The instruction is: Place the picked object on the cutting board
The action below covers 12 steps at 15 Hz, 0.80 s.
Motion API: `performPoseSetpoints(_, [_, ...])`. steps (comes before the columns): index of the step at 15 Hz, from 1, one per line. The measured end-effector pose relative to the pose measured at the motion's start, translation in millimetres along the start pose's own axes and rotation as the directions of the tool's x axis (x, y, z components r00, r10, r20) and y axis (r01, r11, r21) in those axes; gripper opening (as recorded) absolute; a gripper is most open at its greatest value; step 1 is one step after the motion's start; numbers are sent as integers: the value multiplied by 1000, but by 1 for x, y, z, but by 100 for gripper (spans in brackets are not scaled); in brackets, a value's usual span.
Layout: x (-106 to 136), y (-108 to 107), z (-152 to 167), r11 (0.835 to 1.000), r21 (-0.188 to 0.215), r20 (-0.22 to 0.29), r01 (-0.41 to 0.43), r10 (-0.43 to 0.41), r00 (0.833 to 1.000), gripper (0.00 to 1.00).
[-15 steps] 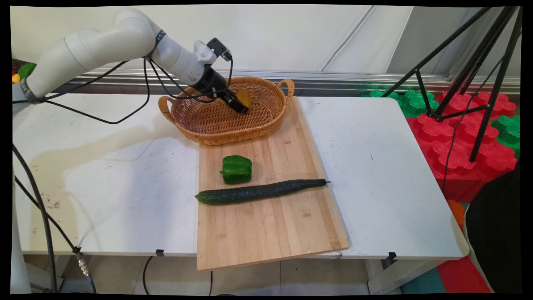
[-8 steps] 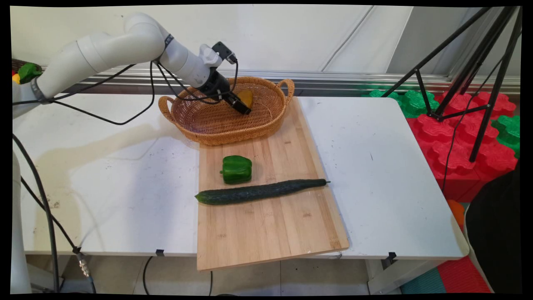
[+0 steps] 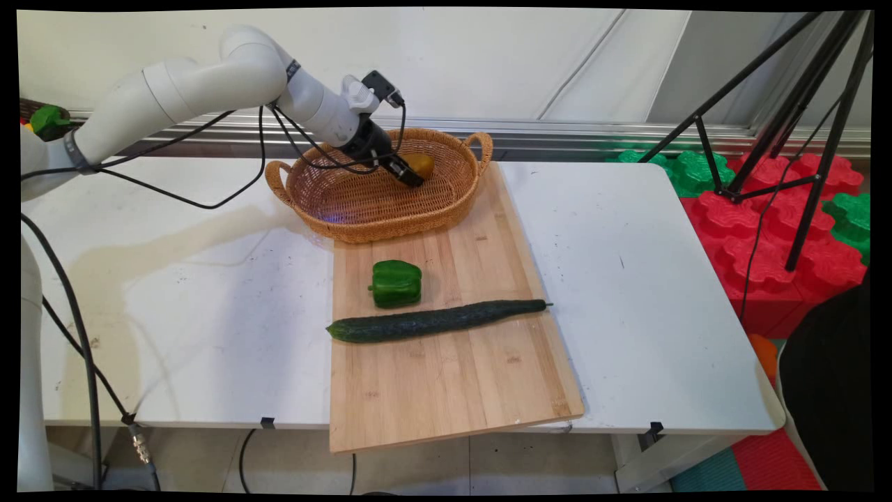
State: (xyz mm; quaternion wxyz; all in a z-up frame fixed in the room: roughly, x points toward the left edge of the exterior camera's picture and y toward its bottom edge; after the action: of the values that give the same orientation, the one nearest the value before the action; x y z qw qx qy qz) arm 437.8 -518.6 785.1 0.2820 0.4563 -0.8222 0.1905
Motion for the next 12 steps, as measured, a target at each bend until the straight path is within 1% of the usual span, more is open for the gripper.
performPoseSetpoints(8, [1, 0, 3, 1000, 5, -10, -5, 5, 1000, 0])
performPoseSetpoints(12, [-1, 0, -5, 1000, -5, -19, -22, 22, 1000, 0])
